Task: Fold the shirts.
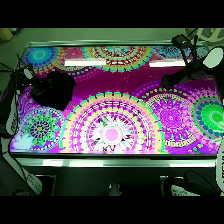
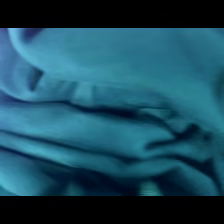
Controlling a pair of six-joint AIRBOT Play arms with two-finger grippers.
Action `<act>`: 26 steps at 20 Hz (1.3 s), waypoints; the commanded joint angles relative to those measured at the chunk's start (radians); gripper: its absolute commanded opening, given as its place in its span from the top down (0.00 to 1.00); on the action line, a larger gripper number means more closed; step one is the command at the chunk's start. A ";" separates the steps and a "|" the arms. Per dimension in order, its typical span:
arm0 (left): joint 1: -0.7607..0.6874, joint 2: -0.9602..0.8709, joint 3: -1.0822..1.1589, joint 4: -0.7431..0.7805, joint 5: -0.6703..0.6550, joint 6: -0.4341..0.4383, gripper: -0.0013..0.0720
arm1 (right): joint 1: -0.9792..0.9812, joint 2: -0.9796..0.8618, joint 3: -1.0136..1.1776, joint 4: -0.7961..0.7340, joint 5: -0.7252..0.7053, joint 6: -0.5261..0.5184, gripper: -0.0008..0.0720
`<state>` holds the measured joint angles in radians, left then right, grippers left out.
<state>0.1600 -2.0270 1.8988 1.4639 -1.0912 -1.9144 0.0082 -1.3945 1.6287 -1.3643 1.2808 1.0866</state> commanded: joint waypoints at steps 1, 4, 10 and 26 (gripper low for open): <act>0.002 -0.003 0.005 -0.025 -0.025 0.043 0.95 | 0.001 0.000 0.001 0.011 -0.001 -0.003 0.13; -0.001 0.108 0.051 -0.112 -0.024 0.126 0.95 | 0.001 0.007 0.035 0.002 -0.004 -0.085 0.12; -0.134 0.645 0.116 -0.316 0.114 0.335 0.95 | 0.001 0.144 0.264 -0.079 -0.028 -0.073 0.13; -0.951 0.674 -0.538 -0.285 0.235 0.416 0.41 | 0.001 0.457 0.295 -0.190 0.318 0.073 0.13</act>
<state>-0.6712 -1.2476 1.5063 1.1790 -0.9043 -1.5135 0.0082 -0.9325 1.9228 -1.5341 1.4891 1.1446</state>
